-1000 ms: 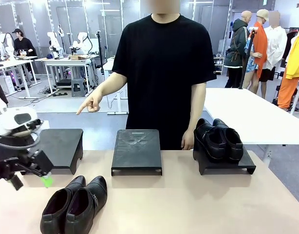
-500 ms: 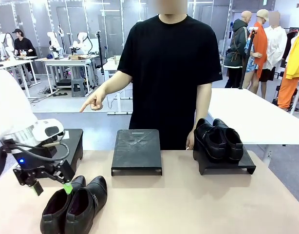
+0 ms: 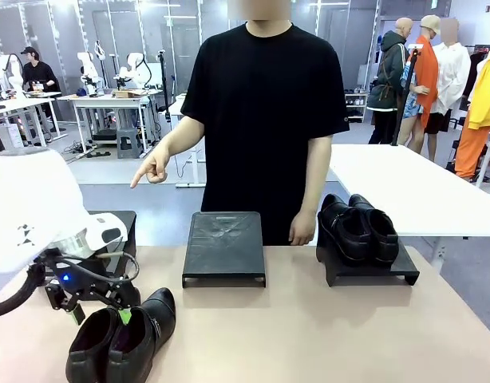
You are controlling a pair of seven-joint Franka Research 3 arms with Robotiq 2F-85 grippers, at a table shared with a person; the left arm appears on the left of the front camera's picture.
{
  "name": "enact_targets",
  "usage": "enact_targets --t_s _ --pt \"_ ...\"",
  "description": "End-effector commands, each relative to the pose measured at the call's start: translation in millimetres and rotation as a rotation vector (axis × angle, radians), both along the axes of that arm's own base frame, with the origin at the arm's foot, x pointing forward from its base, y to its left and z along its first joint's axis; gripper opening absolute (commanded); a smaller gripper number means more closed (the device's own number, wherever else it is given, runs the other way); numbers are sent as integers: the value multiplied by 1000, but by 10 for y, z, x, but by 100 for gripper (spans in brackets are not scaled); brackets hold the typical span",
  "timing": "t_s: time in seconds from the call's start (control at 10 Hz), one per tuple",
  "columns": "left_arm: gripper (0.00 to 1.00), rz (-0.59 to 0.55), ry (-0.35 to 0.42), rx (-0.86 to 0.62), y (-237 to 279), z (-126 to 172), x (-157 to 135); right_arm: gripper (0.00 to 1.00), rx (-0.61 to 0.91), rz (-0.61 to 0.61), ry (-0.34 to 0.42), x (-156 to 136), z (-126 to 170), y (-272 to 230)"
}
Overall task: Place the shoes on the stand as instructed by the person.
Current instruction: Pick up another pair of Shoes and place it on the Shoes Stand indicated by the person.
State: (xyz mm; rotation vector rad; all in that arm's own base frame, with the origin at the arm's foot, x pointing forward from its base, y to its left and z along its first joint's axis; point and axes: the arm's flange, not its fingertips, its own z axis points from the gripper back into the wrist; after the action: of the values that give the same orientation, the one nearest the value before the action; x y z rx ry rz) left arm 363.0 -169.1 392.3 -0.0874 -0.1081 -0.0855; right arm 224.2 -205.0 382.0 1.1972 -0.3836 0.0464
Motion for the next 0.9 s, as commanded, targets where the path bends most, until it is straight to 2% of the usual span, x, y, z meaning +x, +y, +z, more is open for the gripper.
enact_targets --t_s 0.0,0.5,0.6,0.7,0.8 --pt "100 47 -22 43 -35 -263 -94 96 4 4 -14 -22 24 -7" --pt "100 21 -16 55 -116 -534 -171 96 4 4 -14 -22 24 -7" --pt "45 17 -21 61 -108 -567 -149 96 4 4 -14 -22 24 -7" --pt "40 18 -18 69 -99 -582 -168 96 4 4 -14 -22 24 -7" --pt "0 16 -14 74 -95 -588 -188 96 4 4 -14 -22 24 -7"
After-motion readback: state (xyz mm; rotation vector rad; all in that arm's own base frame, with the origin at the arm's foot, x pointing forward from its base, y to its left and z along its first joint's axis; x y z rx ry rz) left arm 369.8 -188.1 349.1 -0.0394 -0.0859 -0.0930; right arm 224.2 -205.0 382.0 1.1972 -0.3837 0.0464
